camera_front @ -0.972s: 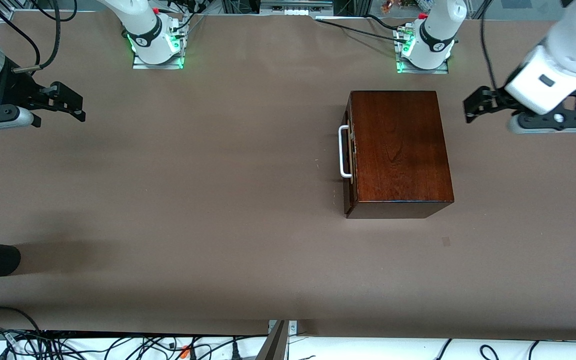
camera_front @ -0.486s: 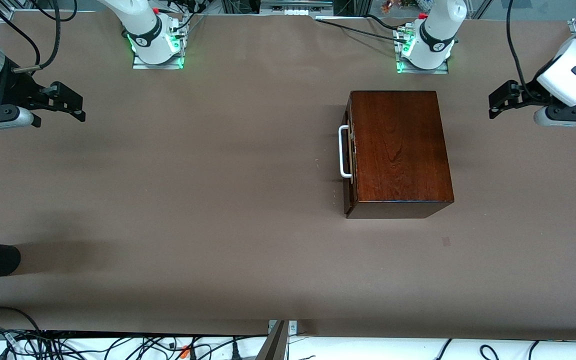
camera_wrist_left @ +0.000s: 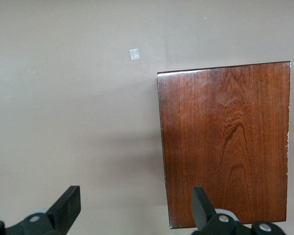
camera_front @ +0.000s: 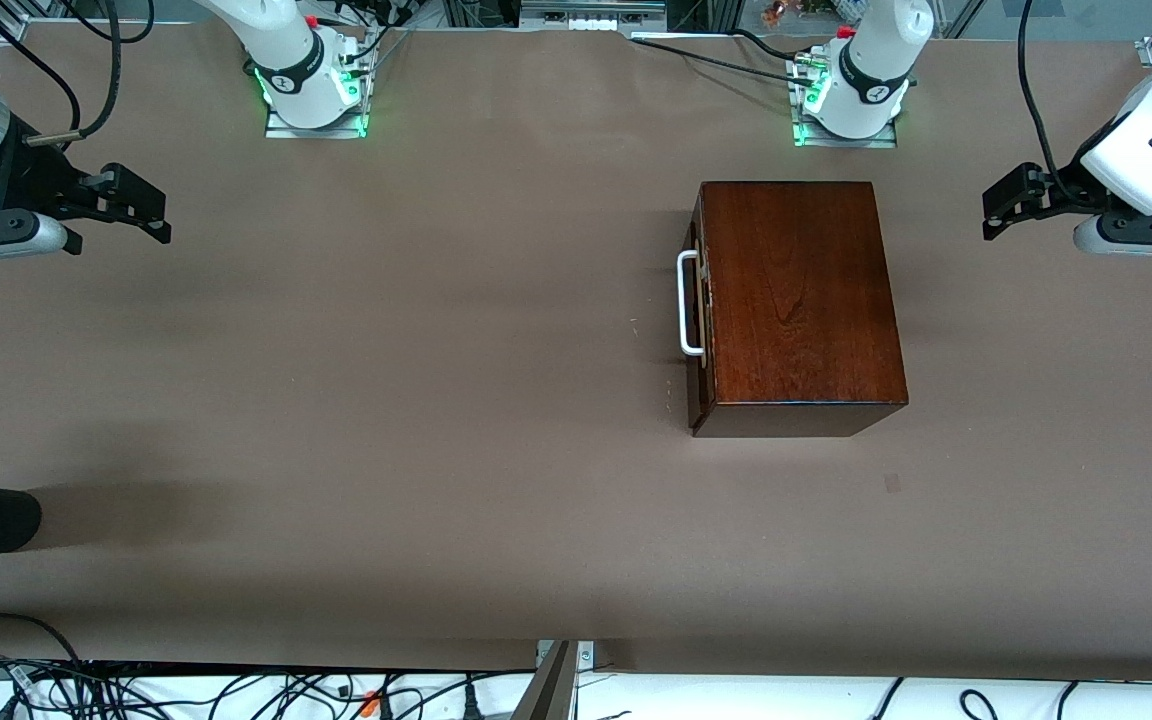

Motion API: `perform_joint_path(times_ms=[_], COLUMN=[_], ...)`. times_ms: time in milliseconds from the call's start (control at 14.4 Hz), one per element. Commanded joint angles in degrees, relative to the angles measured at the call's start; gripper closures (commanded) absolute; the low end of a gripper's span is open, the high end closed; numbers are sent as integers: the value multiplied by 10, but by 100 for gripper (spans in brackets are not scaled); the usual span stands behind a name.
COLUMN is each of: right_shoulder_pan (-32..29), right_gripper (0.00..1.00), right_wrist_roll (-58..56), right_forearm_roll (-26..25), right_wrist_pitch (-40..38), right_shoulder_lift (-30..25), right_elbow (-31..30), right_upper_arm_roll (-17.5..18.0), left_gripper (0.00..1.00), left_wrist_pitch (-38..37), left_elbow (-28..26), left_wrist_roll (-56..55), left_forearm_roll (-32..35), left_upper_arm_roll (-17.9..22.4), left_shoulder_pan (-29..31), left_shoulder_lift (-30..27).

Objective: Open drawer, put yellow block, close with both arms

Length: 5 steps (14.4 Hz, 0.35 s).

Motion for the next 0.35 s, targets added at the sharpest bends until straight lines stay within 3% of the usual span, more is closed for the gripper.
perform_joint_path(times_ms=[0, 278], right_shoulder_pan=[1, 1], right_gripper=[0, 0], right_wrist_roll=[9, 9], right_forearm_roll=[0, -1], right_wrist_pitch=[-10, -10], right_shoulder_lift=[2, 2], right_elbow=[11, 10], right_upper_arm_roll=[1, 1], left_gripper=[0, 0], left_wrist_pitch=[8, 8], left_elbow=[-11, -11], left_wrist_roll=[10, 10], left_forearm_roll=[-13, -13], left_upper_arm_roll=[3, 3], left_shoulder_pan=[-2, -1], left_shoulder_lift=[-10, -9])
